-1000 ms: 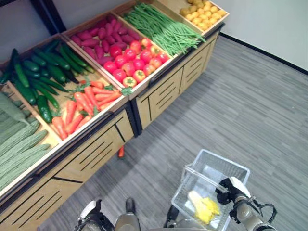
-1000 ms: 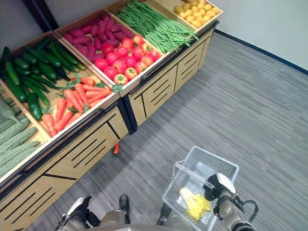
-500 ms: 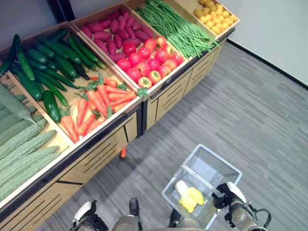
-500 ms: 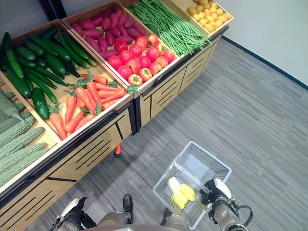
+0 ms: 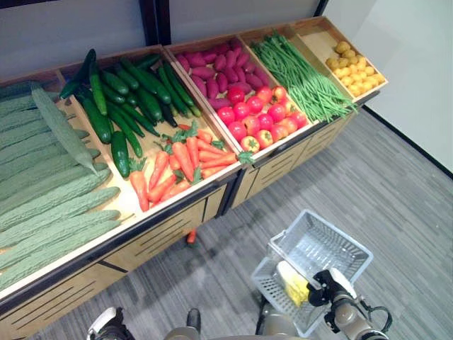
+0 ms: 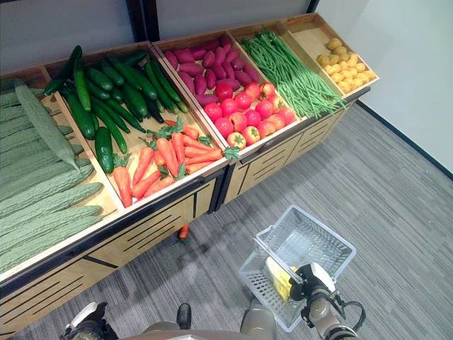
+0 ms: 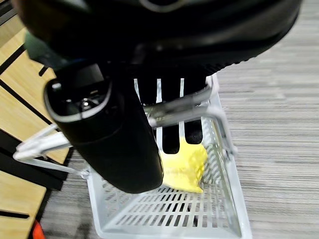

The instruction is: Get the vegetables into the basket

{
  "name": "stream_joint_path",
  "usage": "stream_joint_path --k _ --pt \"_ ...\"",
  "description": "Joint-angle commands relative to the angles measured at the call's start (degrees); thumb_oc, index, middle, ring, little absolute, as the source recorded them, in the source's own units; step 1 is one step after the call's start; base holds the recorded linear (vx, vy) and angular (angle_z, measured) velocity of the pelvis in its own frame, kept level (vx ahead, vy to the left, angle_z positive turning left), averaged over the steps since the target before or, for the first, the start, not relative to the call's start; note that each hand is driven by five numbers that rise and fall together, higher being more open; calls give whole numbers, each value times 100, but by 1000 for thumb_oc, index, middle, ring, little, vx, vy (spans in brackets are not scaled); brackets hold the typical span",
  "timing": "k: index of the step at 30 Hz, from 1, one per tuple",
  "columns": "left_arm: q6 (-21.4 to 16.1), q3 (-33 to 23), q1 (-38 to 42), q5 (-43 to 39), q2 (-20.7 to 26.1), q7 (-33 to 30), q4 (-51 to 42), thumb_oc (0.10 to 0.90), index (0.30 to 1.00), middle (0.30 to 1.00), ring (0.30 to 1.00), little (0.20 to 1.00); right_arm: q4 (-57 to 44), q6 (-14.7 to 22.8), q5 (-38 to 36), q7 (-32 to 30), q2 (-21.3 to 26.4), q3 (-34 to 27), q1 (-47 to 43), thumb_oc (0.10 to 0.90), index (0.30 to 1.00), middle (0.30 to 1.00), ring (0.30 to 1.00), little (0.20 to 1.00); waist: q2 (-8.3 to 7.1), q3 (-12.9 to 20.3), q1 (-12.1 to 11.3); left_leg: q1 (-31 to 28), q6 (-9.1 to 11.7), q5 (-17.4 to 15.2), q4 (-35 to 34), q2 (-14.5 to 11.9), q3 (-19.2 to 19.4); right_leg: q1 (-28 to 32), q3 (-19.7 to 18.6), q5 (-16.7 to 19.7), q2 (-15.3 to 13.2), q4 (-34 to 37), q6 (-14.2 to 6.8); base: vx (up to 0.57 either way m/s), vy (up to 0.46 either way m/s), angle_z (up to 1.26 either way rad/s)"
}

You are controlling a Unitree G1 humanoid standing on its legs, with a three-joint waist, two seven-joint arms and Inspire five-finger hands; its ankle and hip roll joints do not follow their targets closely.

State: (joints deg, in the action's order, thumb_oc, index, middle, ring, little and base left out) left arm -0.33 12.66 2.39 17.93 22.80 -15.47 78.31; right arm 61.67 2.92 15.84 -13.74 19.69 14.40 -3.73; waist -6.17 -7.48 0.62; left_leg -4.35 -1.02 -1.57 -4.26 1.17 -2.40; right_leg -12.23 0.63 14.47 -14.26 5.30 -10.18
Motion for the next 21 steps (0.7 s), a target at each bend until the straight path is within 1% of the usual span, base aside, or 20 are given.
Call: stream_joint_path --k 1,2,3,4,5,7,8,9,10,11,13,15,17,18,21 --pt "-68 -159 274 -33 204 -108 -68 900 1000 1000 1000 1000 -255 167 -141 -202 533 -138 -227 400 300 300 300 300 -28 7 75 -148 530 -224 93 -912 -115 9 -328 -334 145 -818 -249 288 -330 94" --pt "-29 -303 200 -72 198 -124 0 900 1000 1000 1000 1000 -286 171 -126 -156 518 -110 -187 400 300 300 300 300 -7 148 77 -240 619 -120 53 -1113 -90 14 -85 -533 295 -859 -192 254 -317 86" --pt "-16 -341 182 -82 198 -143 5 900 1000 1000 1000 1000 -336 188 -119 -148 534 -89 -165 400 300 300 300 300 29 177 93 -222 661 -9 58 -1223 -111 33 -69 -609 395 -884 -144 318 -428 31" --pt "-15 -376 179 -134 190 -169 -13 900 1000 1000 1000 1000 -310 218 -129 -143 559 -81 -158 400 300 300 300 300 81 203 86 -179 721 175 69 -1359 -152 37 9 -703 526 -927 -77 177 -320 -2" --pt "-21 -364 179 -149 165 -174 -37 900 1000 1000 1000 1000 -301 223 -141 -153 595 -83 -160 400 300 300 300 300 132 216 94 -107 769 324 78 -1448 -191 18 105 -781 598 -975 -37 156 -322 -14" --pt "-41 -261 217 -168 97 -202 -136 900 1000 1000 1000 1000 -273 247 -193 -180 691 -108 -186 400 300 300 300 300 227 200 105 29 824 648 92 -1580 -313 19 254 -881 697 -1028 55 98 -287 2" --pt "-54 -196 288 -251 11 -238 -198 900 1000 1000 1000 1000 -203 255 -227 -227 766 -131 -222 400 300 300 300 300 274 155 120 181 848 940 120 -1632 -287 31 390 -902 707 -1014 102 46 -235 20" --pt "-48 -187 311 -283 -38 -243 -222 900 1000 1000 1000 1000 -233 250 -218 -231 809 -141 -199 400 300 300 300 300 294 146 167 250 849 1010 124 -1654 -105 52 481 -913 676 -977 122 25 -170 43" --pt "-48 -187 311 -283 -40 -243 -223 900 1000 1000 1000 1000 -233 250 -218 -230 811 -141 -199 400 300 300 300 300 297 148 171 252 850 1012 121 -1655 -109 53 486 -913 676 -974 122 23 -101 51" --pt "-46 -184 335 -303 -106 -264 -257 900 1000 1000 1000 1000 -224 242 -219 -249 844 -165 -158 400 300 300 300 300 318 135 210 306 851 1006 136 -1655 188 99 591 -942 651 -931 149 29 -90 59" --pt "-50 -149 331 -305 -237 -281 -308 900 1000 1000 1000 1000 -111 224 -245 -273 849 -226 -97 400 300 300 300 300 364 131 240 389 863 995 202 -1599 610 204 747 -949 617 -826 178 43 -114 49" --pt "-67 -130 248 -312 -358 -287 -323 900 1000 1000 1000 1000 -19 209 -258 -254 821 -251 -49 400 300 300 300 300 401 160 197 437 816 872 205 -1396 552 306 796 -921 632 -683 169 56 -66 46" --pt "-65 -99 191 -313 -430 -280 -331 900 1000 1000 1000 1000 62 200 -211 -233 785 -210 -54 400 300 300 300 300 387 182 157 477 770 749 111 -1223 527 385 841 -892 615 -604 152 48 -25 15" --pt "-71 -67 142 -310 -487 -263 -380 900 1000 1000 1000 1000 197 179 -162 -227 754 -185 -78 400 300 300 300 300 360 166 108 554 691 563 41 -1083 515 424 879 -899 561 -628 128 25 -1 -8" --pt "-86 -44 101 -321 -488 -262 -415 900 1000 1000 1000 1000 226 165 -150 -213 741 -205 -72 400 300 300 300 300 343 144 86 520 659 495 11 -1021 475 430 881 -894 510 -675 114 7 52 8"
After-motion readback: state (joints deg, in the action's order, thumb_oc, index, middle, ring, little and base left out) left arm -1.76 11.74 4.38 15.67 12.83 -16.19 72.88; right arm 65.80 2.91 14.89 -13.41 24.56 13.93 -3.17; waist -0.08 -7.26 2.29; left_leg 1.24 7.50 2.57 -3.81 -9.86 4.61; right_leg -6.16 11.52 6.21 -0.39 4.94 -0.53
